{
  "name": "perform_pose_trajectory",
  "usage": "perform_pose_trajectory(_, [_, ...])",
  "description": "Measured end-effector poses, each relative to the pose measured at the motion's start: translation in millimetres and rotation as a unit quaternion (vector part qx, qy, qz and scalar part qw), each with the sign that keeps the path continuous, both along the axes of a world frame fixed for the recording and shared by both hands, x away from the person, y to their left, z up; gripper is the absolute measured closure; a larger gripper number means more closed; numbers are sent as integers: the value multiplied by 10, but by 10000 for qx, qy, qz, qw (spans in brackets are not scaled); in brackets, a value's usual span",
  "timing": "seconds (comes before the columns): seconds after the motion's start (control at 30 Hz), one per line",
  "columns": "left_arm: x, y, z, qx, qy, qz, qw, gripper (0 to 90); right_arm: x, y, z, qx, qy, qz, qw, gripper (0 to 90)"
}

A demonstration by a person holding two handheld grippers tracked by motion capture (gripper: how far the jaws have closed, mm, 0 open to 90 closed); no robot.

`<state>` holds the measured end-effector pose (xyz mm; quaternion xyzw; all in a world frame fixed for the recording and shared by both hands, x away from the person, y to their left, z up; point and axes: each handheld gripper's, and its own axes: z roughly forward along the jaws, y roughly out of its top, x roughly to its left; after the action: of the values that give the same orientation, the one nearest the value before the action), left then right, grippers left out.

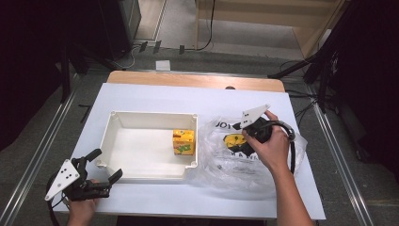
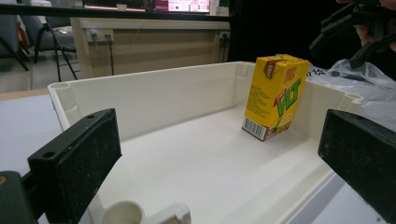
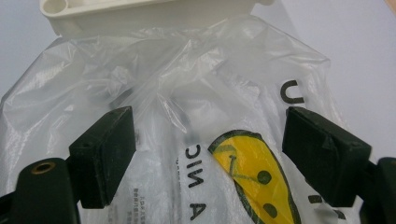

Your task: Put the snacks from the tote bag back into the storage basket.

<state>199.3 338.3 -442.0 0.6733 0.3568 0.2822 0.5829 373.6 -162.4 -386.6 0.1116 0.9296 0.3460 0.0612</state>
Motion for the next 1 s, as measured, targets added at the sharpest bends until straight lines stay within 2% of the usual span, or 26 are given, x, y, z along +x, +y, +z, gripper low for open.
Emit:
perform_pose_trajectory(0.1, [0,0,0,2,2,0,10000,0,-36,-63,-11,105,-14,-46,9999,186])
perform_pose_trajectory(0.4, [0,1,0,-9,7,-1,10000,0,-103,-185,-67,219,-11,-153,9996,185])
perform_pose_trajectory(0.7, [0,1,0,-8,9,0,10000,0,-189,-364,-127,481,-84,-300,9984,187])
perform_pose_trajectory(1.0, [0,3,-1,-3,11,-4,10000,0,-251,-476,-187,579,-103,-412,9974,187])
